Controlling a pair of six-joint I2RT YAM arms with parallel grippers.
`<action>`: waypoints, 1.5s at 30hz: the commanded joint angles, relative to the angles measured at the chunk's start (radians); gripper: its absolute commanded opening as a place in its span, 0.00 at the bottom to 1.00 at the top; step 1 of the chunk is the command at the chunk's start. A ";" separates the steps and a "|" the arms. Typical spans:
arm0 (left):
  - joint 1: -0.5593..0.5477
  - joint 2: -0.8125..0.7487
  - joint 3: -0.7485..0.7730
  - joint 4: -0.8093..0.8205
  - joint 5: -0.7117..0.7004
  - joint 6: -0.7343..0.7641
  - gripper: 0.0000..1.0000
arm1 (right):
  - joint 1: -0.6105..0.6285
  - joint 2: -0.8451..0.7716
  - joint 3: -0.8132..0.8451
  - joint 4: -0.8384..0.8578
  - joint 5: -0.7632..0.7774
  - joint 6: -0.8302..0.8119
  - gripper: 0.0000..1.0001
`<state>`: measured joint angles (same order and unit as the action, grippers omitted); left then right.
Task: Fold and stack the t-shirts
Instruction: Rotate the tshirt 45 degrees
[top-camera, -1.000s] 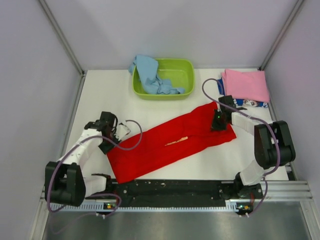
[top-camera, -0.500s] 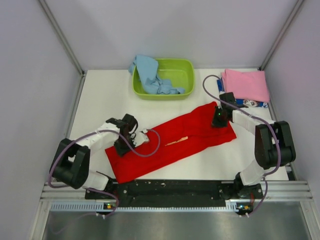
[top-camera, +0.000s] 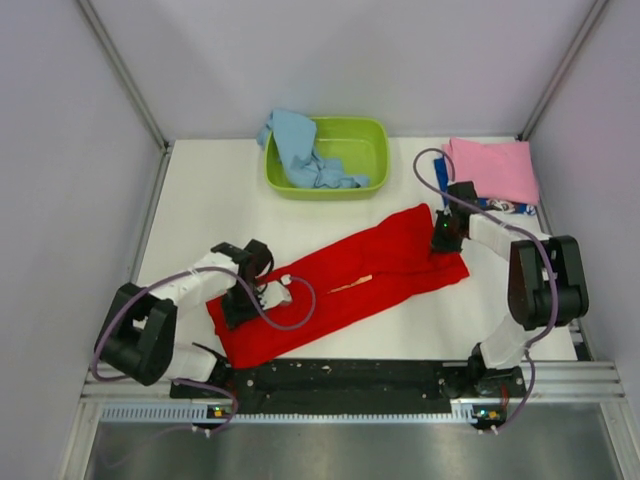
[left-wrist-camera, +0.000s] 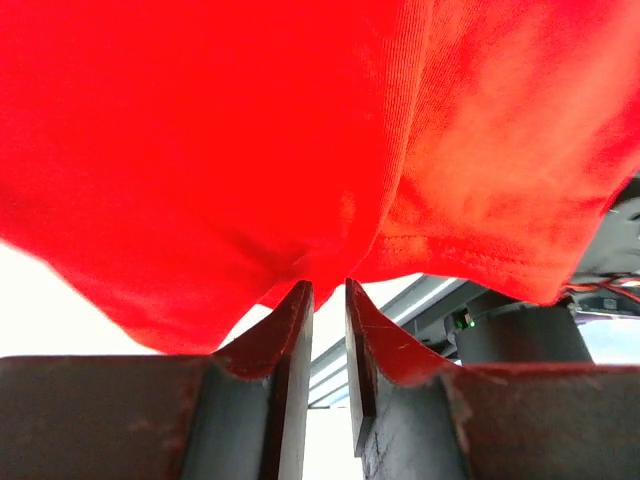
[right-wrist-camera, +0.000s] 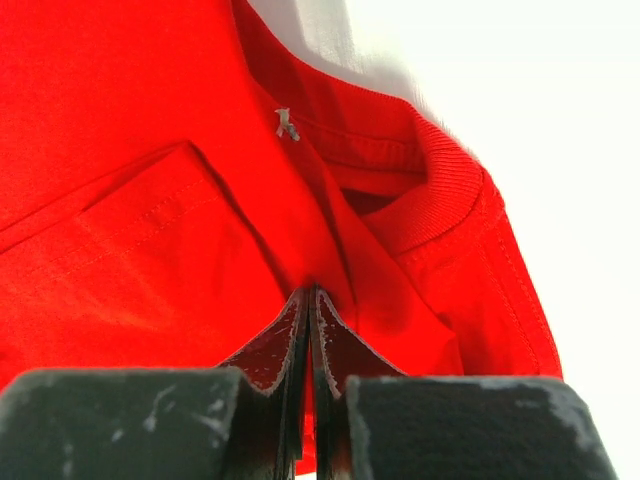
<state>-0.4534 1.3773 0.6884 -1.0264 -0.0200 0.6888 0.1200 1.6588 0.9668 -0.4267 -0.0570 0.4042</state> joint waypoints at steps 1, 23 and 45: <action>-0.002 -0.030 0.270 -0.108 0.174 0.008 0.25 | 0.009 -0.097 0.091 -0.052 -0.018 -0.018 0.00; 0.256 -0.040 0.099 0.141 0.072 -0.029 0.30 | -0.019 0.315 0.314 -0.084 0.052 -0.028 0.00; 0.059 -0.151 0.020 0.060 0.100 -0.092 0.36 | -0.017 0.417 0.730 -0.173 -0.104 -0.192 0.01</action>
<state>-0.3927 1.3346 0.6903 -0.9081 0.0624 0.5701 0.1036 2.1506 1.6585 -0.6079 -0.1318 0.2462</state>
